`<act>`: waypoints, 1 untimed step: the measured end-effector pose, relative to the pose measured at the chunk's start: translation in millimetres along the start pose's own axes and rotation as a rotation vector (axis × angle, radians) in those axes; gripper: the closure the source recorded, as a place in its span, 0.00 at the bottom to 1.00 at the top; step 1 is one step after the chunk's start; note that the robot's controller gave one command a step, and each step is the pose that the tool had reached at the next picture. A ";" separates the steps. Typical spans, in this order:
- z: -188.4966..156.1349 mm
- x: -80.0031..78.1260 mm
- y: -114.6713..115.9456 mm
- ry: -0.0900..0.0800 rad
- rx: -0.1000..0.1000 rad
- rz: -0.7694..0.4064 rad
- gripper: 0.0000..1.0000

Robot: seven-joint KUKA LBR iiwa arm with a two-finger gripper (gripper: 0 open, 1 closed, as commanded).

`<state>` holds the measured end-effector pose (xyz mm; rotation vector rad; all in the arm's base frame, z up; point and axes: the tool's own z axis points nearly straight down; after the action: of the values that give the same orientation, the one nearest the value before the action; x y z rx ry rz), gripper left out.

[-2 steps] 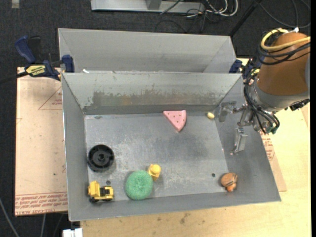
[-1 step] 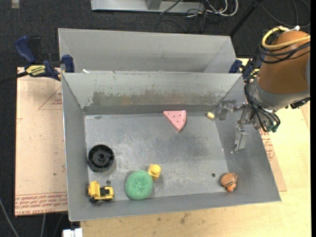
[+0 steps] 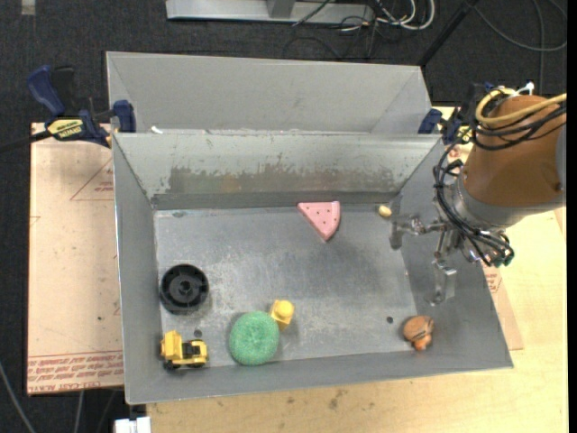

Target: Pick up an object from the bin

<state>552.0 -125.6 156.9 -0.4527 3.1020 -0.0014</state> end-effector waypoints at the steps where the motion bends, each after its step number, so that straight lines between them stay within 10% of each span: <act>1: 26.6 55.6 -16.1 0.009 -0.005 -0.277 0.00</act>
Offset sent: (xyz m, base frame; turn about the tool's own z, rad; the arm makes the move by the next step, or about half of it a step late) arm -0.0590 -0.0195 -0.0467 -0.4168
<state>503.5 -157.0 130.0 -0.8797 3.0195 0.0021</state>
